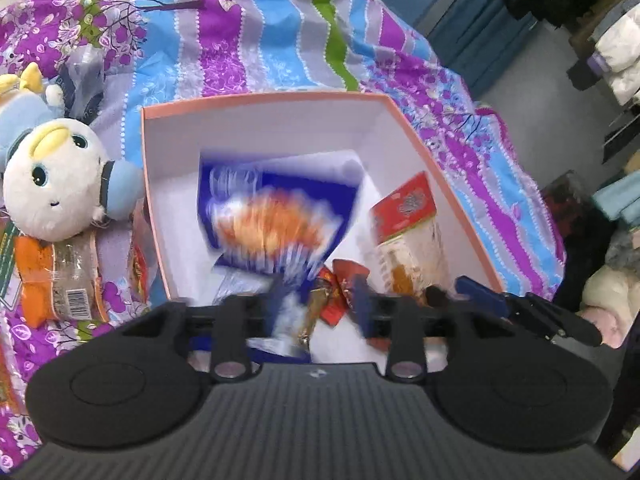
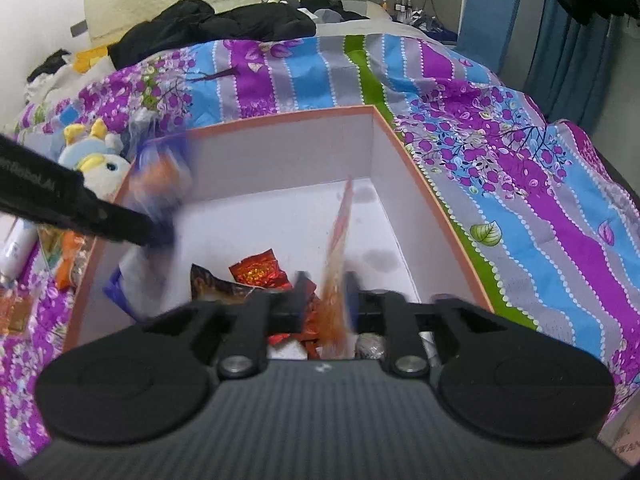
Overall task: Organize snacks
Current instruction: 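Withdraw both tools from the box back toward the snack pile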
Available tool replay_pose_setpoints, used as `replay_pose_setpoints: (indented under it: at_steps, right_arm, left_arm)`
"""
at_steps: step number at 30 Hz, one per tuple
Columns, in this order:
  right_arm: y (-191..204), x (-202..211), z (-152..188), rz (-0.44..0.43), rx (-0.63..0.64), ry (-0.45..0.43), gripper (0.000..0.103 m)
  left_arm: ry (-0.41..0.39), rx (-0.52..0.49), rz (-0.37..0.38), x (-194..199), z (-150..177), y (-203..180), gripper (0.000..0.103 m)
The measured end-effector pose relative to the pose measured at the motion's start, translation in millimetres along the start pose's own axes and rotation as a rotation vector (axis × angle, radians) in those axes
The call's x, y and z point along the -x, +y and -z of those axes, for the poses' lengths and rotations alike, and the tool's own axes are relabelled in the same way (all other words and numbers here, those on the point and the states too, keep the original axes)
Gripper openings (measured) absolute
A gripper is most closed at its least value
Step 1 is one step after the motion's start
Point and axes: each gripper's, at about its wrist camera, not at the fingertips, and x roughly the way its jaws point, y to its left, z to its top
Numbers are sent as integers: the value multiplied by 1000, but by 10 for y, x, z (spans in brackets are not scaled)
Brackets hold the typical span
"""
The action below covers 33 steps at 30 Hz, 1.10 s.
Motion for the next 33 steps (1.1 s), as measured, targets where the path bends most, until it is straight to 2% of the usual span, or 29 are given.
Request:
replay_pose_setpoints:
  at_steps: [1, 3, 11, 16, 21, 26, 33]
  right_arm:
    - [-4, 19, 1, -2, -6, -10, 60]
    - [-2, 61, 1, -1, -8, -22, 60]
    - [68, 335, -82, -7, -7, -102, 60]
    - [187, 580, -151, -10, 30, -165, 60]
    - [302, 826, -176, -24, 46, -227, 60]
    - [462, 1040, -79, -68, 45, -273, 60]
    - [772, 1276, 148, -117, 59, -329, 61]
  left_arm:
    - [-22, -8, -14, 45, 8, -6, 63]
    - [-53, -34, -33, 128, 31, -35, 63]
    - [-168, -57, -29, 576, 92, -33, 63]
    - [-238, -119, -86, 835, 137, -85, 63]
    - [-325, -131, -104, 1142, 222, -35, 63]
    - [-403, -107, -113, 1432, 399, 121, 63]
    - [-483, -92, -131, 1824, 820, 326, 63]
